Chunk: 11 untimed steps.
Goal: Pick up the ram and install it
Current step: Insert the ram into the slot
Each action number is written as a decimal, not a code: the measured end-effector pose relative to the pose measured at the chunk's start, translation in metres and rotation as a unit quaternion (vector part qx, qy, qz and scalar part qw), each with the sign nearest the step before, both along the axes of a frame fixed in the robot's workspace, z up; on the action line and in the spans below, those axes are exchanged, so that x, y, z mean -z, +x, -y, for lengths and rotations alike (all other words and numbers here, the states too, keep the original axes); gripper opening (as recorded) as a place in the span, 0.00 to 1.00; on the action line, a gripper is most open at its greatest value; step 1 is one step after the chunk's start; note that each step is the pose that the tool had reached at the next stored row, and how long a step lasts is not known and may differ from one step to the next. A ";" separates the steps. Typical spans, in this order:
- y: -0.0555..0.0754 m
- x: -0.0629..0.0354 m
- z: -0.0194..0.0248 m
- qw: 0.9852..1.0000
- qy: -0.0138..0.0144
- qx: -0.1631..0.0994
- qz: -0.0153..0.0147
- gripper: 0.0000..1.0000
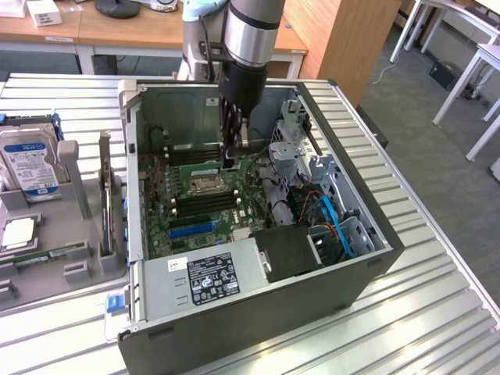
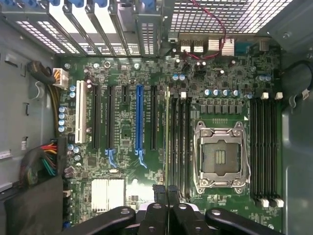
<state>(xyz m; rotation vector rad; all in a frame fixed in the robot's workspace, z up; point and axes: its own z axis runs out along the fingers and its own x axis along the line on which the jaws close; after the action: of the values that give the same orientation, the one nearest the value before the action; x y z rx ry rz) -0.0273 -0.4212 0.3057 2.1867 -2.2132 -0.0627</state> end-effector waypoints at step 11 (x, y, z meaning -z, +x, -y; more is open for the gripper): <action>0.000 0.0135 0.0000 1.000 0.000 0.000 0.000 0.12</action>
<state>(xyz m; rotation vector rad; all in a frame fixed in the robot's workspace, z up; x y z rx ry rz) -0.0273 -0.4212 0.2922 2.1865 -2.2134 -0.0627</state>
